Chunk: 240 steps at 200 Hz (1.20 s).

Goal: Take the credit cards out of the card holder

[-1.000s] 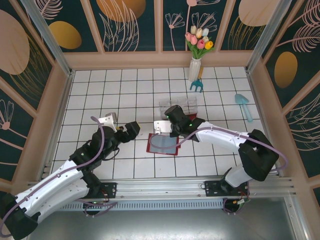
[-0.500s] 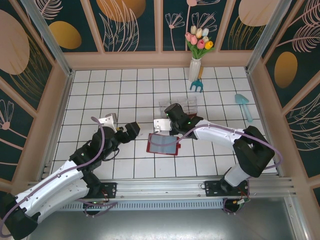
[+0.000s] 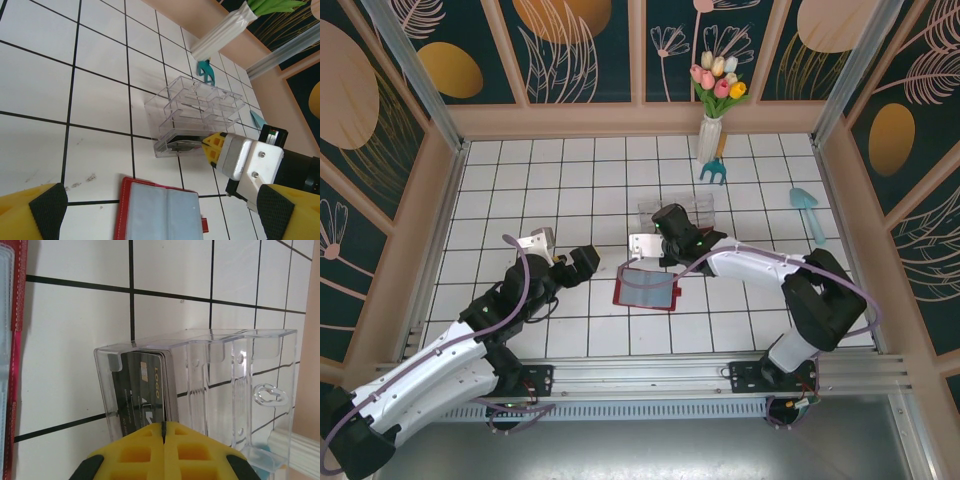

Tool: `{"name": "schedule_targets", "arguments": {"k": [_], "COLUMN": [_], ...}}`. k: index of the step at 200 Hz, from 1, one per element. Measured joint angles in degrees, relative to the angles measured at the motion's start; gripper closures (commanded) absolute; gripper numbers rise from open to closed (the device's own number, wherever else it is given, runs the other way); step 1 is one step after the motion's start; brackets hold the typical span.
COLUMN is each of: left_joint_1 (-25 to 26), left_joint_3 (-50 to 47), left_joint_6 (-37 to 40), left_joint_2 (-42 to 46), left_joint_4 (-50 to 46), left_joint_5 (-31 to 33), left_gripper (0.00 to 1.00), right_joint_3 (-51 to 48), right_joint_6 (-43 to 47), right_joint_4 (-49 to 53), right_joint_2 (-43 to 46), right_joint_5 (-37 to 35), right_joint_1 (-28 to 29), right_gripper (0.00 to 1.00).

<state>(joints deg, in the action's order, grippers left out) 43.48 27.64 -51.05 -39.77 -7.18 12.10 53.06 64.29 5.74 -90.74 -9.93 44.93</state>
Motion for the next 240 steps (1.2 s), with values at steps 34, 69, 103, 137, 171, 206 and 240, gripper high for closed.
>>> {"name": "schedule_targets", "arguments": {"k": [34,69,103,137,171,206,240], "left_joint_1": [0.0,0.0,0.0,0.0,0.0,0.0,0.0], "left_joint_3": [0.0,0.0,-0.1,-0.4,-0.8,-0.9,-0.9], "left_joint_6": [0.0,0.0,0.0,0.0,0.0,0.0,0.0], "left_joint_2": [0.0,0.0,0.0,0.3,0.7,1.3,1.9], "left_joint_4": [0.0,0.0,0.0,-0.2,-0.4,-0.6,-0.6], "left_joint_5": [0.0,0.0,0.0,0.0,0.0,0.0,0.0], "left_gripper": [0.01,0.01,0.01,0.01,0.02,0.02,0.01], "right_joint_3": [-0.5,-1.2,-1.5,-1.5,-1.4,-1.4,-0.5], "right_joint_6": [0.0,0.0,0.0,-0.1,-0.3,-1.7,-3.6], "right_joint_4": [-0.6,-2.0,-2.6,-3.0,-3.1,-5.0,-6.0], "right_joint_2": [-0.9,-1.4,-2.4,-2.9,-3.0,-3.5,-4.4], "right_joint_5": [0.6,1.0,1.2,1.2,1.0,0.2,-1.0], "right_joint_1": [-0.5,-1.0,-1.1,-1.1,-1.1,-1.1,-1.2], "right_gripper": [1.0,1.0,0.95,0.81,0.76,0.73,0.71]}}
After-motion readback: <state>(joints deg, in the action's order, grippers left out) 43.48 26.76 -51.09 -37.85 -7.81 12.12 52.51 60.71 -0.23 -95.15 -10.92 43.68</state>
